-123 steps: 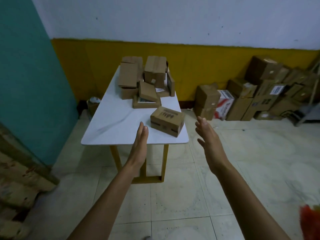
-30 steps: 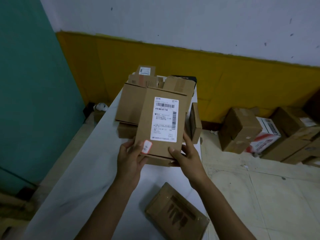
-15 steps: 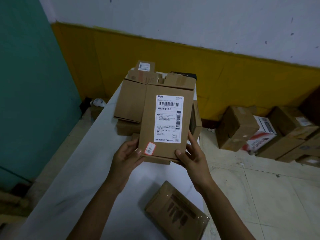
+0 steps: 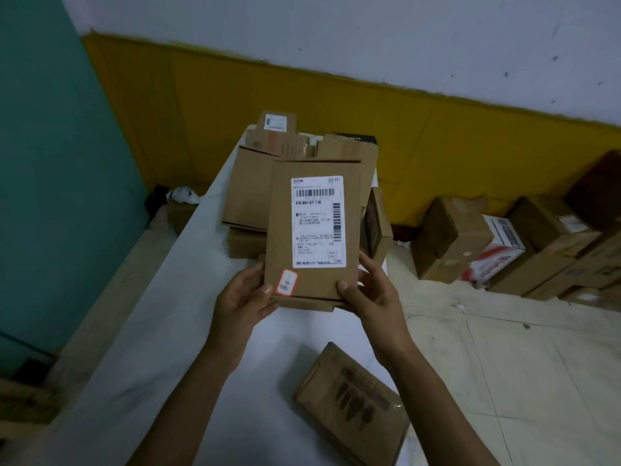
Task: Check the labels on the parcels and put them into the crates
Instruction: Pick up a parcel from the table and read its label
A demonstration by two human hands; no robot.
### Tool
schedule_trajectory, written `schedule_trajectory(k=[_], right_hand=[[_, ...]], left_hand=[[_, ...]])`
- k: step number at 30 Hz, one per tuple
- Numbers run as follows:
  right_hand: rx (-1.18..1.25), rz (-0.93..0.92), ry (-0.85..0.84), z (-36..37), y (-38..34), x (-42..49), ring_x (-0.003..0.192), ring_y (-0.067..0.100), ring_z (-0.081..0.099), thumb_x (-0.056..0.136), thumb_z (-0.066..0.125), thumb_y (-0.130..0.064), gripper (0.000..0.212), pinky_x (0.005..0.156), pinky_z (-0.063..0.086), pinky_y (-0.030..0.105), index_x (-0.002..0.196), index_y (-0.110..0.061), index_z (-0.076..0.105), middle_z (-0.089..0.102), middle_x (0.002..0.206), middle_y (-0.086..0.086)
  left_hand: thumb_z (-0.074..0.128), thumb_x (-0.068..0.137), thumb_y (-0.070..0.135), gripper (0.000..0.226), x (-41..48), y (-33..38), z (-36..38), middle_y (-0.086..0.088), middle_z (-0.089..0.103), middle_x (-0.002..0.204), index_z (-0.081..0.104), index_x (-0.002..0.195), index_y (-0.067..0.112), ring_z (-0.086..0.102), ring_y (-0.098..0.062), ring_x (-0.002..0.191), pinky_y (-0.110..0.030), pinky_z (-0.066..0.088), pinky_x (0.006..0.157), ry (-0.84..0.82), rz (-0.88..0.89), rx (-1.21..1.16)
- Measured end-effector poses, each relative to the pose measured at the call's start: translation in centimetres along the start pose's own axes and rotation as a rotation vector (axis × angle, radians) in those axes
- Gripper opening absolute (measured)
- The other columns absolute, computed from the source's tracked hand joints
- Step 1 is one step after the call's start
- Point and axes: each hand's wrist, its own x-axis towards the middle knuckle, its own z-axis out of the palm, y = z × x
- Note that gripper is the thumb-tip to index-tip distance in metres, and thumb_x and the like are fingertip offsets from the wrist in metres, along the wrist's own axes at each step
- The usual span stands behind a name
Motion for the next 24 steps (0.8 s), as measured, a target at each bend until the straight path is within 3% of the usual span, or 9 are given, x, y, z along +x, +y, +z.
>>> schedule_trajectory(k=[8, 11, 14, 19, 22, 24], right_hand=[[-0.027, 0.051, -0.145, 0.2, 0.3, -2.0, 0.1, 0.011, 0.067, 0.091, 0.061, -0.017, 0.064, 0.071, 0.056, 0.022, 0.145, -0.037, 0.032, 0.062, 0.122, -0.011], [-0.028, 0.02, -0.243, 0.6, -0.1, -2.7, 0.095, 0.017, 0.07, 0.089, 0.062, -0.02, 0.065, 0.071, 0.056, 0.023, 0.145, -0.035, 0.033, 0.067, 0.117, -0.008], [0.001, 0.005, -0.419, 2.5, 0.1, -4.0, 0.089, 0.02, 0.072, 0.083, 0.063, -0.028, 0.067, 0.071, 0.057, 0.024, 0.145, -0.033, 0.035, 0.072, 0.109, -0.006], [0.048, -0.02, -0.798, 8.2, 1.5, -9.6, 0.079, 0.023, 0.072, 0.087, 0.059, -0.026, 0.061, 0.072, 0.059, 0.028, 0.141, -0.038, 0.033, 0.075, 0.093, 0.0], [0.049, -0.036, -1.037, 12.2, 2.0, -15.3, 0.083, 0.021, 0.072, 0.093, 0.054, -0.018, 0.05, 0.071, 0.058, 0.027, 0.139, -0.032, 0.039, 0.073, 0.101, -0.004], [0.036, -0.047, -1.192, 14.6, 2.0, -19.7, 0.086, 0.02, 0.072, 0.093, 0.058, -0.023, 0.047, 0.069, 0.058, 0.025, 0.138, -0.029, 0.043, 0.073, 0.102, -0.009]], left_hand=[[0.069, 0.08, 0.02, 0.032, -2.6, 1.0, -0.6, 0.007, 0.071, 0.11, 0.065, 0.11, 0.03, 0.066, -0.016, 0.106, -0.024, 0.056, 0.074, 0.045, 0.102, 0.019], [0.079, 0.074, 0.032, 0.035, -5.6, 1.2, -0.8, 0.009, 0.07, 0.112, 0.067, 0.107, 0.034, 0.066, -0.014, 0.106, -0.025, 0.057, 0.074, 0.156, 0.125, 0.069], [0.069, 0.075, 0.031, 0.033, -10.4, 1.0, -2.0, 0.016, 0.07, 0.106, 0.064, 0.108, 0.033, 0.066, -0.007, 0.102, -0.019, 0.055, 0.069, 0.394, 0.13, 0.081], [0.056, 0.092, 0.009, 0.027, -22.5, 0.6, -4.5, 0.014, 0.072, 0.098, 0.065, 0.106, 0.031, 0.068, -0.002, 0.085, -0.016, 0.052, 0.064, 0.851, 0.224, 0.127], [0.055, 0.093, 0.008, 0.027, -30.8, 0.8, -5.6, 0.012, 0.072, 0.095, 0.065, 0.108, 0.028, 0.068, -0.001, 0.077, -0.016, 0.054, 0.063, 1.111, 0.255, 0.139], [0.055, 0.093, 0.01, 0.025, -36.5, 0.8, -6.3, 0.011, 0.072, 0.095, 0.065, 0.11, 0.025, 0.068, -0.002, 0.079, -0.018, 0.054, 0.065, 1.274, 0.282, 0.14]])
